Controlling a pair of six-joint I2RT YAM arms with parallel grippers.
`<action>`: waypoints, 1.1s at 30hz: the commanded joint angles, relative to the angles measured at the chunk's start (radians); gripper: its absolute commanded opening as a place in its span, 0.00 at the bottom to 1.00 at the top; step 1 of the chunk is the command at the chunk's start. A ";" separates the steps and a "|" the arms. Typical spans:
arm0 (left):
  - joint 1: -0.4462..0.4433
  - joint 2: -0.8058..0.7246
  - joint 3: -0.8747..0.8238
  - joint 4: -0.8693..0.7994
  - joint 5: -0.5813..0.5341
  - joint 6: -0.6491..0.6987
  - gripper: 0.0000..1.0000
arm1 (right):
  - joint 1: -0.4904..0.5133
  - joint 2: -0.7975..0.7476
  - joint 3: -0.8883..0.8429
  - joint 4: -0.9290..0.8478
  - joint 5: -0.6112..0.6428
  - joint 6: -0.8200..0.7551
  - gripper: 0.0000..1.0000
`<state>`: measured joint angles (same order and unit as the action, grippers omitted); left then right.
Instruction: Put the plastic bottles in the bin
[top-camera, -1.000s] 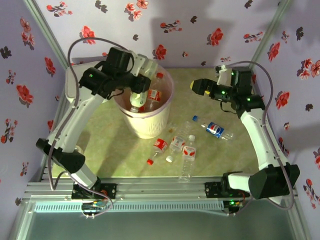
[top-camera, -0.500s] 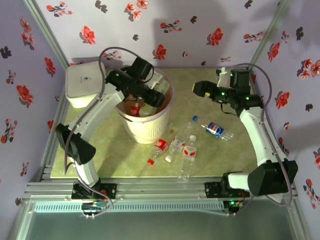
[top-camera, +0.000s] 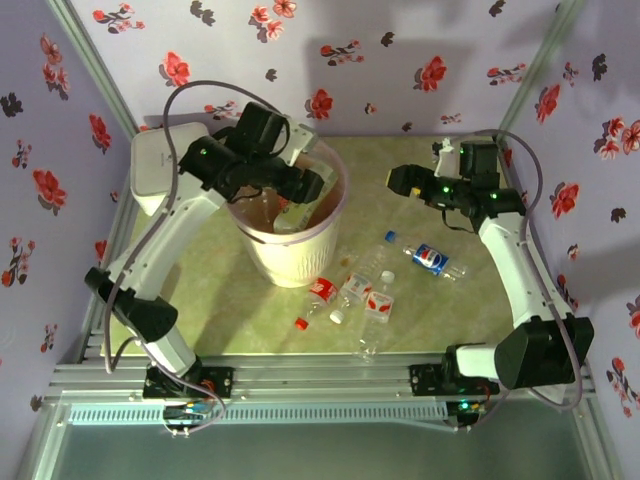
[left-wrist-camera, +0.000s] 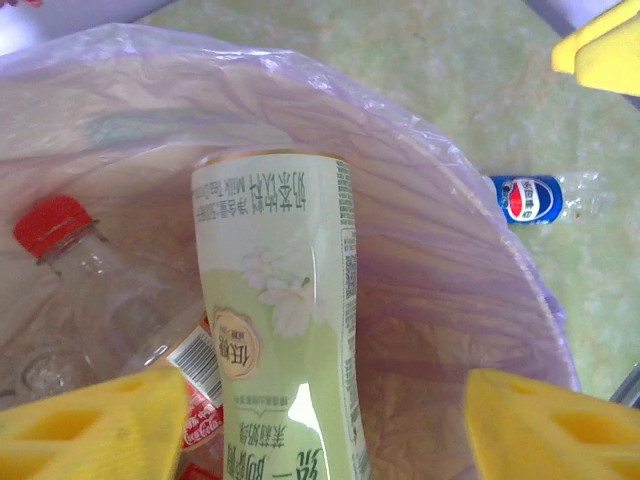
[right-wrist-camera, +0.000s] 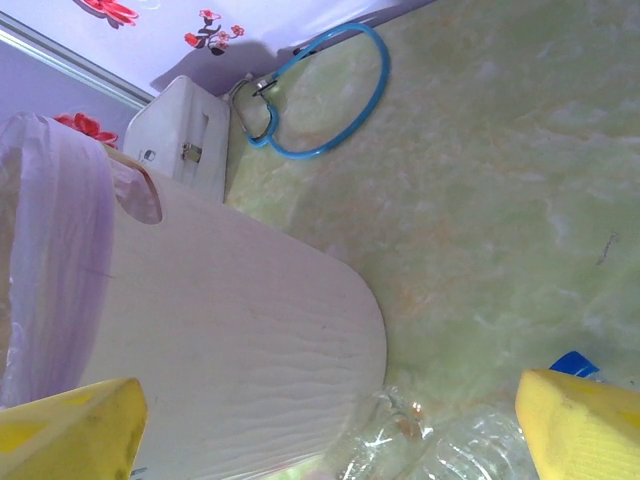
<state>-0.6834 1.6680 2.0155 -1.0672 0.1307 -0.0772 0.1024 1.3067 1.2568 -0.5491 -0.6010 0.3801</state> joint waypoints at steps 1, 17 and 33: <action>-0.014 0.001 -0.082 0.033 -0.032 -0.019 0.60 | -0.006 0.005 -0.011 0.000 0.009 -0.014 0.95; -0.047 0.001 -0.470 0.257 -0.174 -0.178 0.23 | -0.006 0.011 -0.033 0.010 0.010 0.005 0.95; 0.044 0.013 -0.558 0.448 -0.305 -0.262 0.17 | -0.008 -0.005 -0.008 -0.170 0.209 -0.030 0.96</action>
<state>-0.6743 1.6554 1.4834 -0.6079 -0.0811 -0.3130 0.1024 1.3174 1.2278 -0.6205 -0.4938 0.3733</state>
